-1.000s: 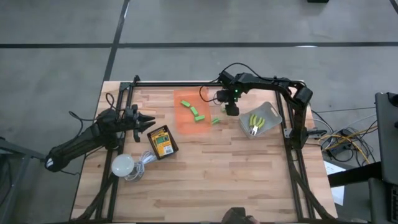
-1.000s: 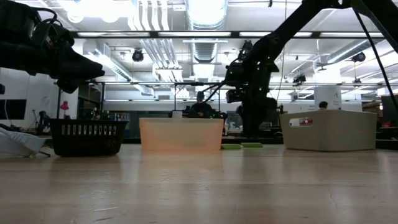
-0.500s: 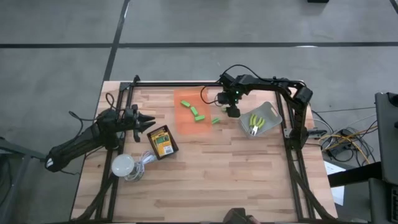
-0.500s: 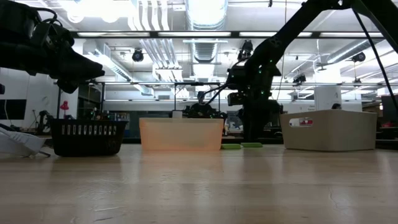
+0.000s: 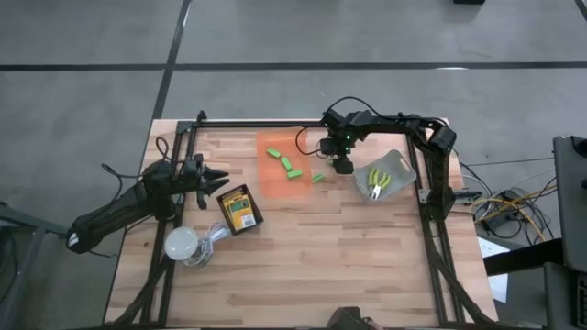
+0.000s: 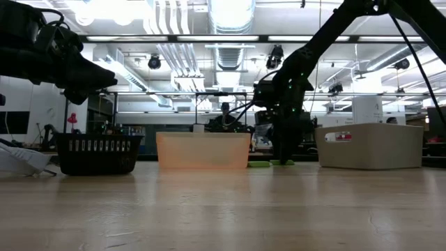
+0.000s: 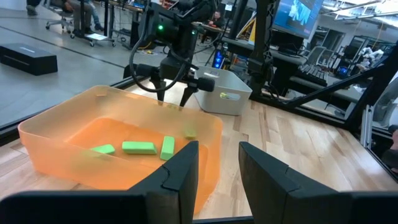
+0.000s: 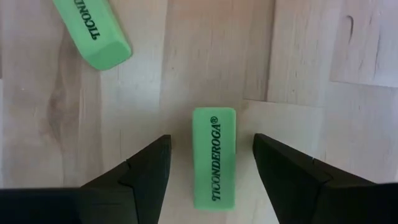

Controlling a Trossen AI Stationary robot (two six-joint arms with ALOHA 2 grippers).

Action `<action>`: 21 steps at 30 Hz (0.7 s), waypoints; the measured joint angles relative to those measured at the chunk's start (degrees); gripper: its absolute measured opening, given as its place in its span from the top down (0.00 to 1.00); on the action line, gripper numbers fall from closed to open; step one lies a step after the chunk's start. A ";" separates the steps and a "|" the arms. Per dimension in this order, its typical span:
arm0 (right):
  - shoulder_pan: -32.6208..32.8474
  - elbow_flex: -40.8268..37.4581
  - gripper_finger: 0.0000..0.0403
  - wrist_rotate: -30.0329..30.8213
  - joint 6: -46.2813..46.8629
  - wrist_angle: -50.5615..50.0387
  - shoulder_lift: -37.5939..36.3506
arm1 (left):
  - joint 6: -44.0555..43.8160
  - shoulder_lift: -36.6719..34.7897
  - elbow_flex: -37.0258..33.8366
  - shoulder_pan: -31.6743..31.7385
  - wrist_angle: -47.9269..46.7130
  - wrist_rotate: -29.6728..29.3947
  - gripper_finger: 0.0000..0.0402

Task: Pick & Place School Supplies
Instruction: Put the green eraser into the orange bin

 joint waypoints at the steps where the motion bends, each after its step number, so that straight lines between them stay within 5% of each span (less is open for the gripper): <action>1: 0.00 0.00 0.44 0.02 -0.41 -0.01 0.00 | 0.00 0.00 -0.02 0.00 0.00 0.00 0.70; 21: -0.04 -0.02 0.84 0.02 -2.74 -0.09 0.09 | 0.00 0.00 -0.02 0.00 0.00 0.00 0.70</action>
